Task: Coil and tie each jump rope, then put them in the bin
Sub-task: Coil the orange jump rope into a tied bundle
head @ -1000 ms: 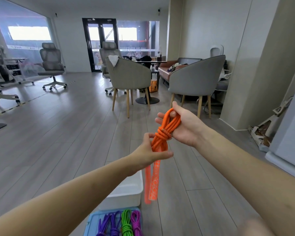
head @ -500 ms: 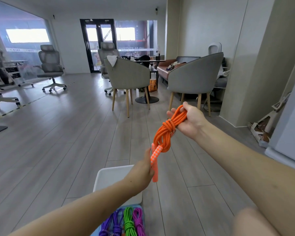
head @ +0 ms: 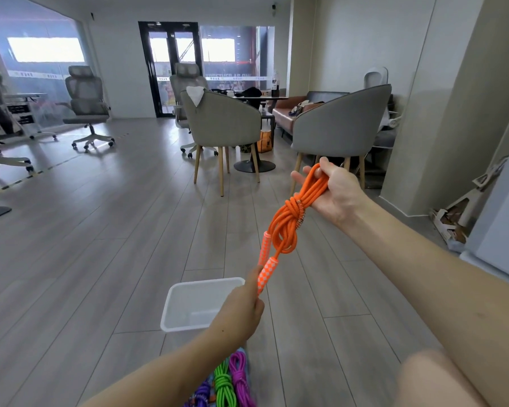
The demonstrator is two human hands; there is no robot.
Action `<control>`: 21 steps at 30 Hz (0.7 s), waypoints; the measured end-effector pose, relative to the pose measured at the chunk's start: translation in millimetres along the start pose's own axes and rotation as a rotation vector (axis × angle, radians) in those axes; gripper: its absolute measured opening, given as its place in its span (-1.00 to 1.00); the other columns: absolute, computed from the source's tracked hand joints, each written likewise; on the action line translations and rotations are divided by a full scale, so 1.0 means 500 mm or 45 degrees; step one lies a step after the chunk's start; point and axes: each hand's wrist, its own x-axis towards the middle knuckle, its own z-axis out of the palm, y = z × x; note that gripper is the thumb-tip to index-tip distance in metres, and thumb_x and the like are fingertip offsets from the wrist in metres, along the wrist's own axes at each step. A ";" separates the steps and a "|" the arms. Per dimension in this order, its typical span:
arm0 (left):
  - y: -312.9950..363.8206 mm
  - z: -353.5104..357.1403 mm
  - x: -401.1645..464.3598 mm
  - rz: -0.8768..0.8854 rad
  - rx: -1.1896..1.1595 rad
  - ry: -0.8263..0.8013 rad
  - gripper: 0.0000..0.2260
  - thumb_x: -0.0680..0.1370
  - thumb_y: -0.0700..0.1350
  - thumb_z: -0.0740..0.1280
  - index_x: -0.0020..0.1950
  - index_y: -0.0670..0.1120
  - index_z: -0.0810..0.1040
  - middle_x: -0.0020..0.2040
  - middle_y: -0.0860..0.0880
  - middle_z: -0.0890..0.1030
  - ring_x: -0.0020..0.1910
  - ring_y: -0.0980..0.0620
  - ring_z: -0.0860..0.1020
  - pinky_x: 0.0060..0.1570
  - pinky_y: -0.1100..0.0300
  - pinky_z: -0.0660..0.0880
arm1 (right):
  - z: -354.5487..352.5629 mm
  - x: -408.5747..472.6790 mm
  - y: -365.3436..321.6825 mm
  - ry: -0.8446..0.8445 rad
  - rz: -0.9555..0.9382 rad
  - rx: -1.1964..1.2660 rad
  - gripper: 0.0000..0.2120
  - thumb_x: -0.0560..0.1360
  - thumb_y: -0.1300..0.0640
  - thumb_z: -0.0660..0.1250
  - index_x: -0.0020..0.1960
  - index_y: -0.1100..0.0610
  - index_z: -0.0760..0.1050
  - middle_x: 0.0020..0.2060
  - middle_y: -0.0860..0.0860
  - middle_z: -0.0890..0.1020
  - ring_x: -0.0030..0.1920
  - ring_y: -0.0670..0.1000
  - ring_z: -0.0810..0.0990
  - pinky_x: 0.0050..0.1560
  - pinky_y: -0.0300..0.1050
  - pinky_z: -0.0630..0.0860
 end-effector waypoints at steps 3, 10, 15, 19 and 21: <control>0.003 0.007 0.004 0.022 -0.142 0.012 -0.38 0.59 -0.26 0.19 0.59 0.15 0.15 0.19 -0.08 0.61 0.00 -0.06 0.62 0.00 0.07 0.60 | 0.024 -0.009 0.003 -0.060 -0.063 -0.012 -0.62 0.72 0.01 0.17 -0.24 0.12 0.38 0.16 0.15 0.62 0.19 0.21 0.67 0.22 0.36 0.50; -0.001 0.012 0.030 -0.100 -0.556 0.172 -0.16 0.40 -0.28 0.34 0.53 0.24 0.04 0.40 0.16 0.19 0.42 0.04 0.28 0.34 -0.03 0.47 | 0.040 -0.038 0.033 -0.187 0.056 -0.059 -0.59 0.70 -0.13 0.17 -0.23 0.07 0.39 0.16 0.24 0.69 0.07 0.17 0.74 0.14 0.26 0.59; 0.014 -0.003 0.035 -0.128 -0.731 0.076 -0.08 0.41 -0.02 0.55 0.55 0.24 0.00 0.43 0.10 0.34 0.36 0.08 0.43 0.35 0.02 0.43 | 0.038 -0.057 0.056 -0.230 0.125 -0.105 -0.65 0.69 -0.13 0.20 -0.13 0.11 0.45 0.13 0.23 0.71 0.10 0.20 0.73 0.24 0.28 0.56; 0.036 -0.001 0.033 -0.160 -0.702 0.105 -0.76 0.51 -0.22 0.35 0.10 0.03 0.46 -0.15 -0.03 0.59 -0.16 -0.03 0.63 0.01 -0.15 0.61 | 0.043 -0.058 0.060 -0.189 0.098 -0.135 -0.68 0.71 -0.08 0.18 0.02 0.16 0.50 0.00 0.18 0.71 -0.06 0.10 0.73 0.11 0.15 0.61; 0.040 0.003 0.021 -0.166 -0.507 0.069 -0.81 0.53 -0.21 0.23 -0.04 0.11 0.39 -0.24 -0.02 0.51 -0.27 -0.06 0.55 -0.09 -0.17 0.61 | 0.042 -0.057 0.064 -0.142 -0.074 -0.347 -0.71 0.72 -0.04 0.16 -0.02 0.14 0.46 -0.17 0.12 0.61 -0.27 0.00 0.58 -0.13 -0.02 0.57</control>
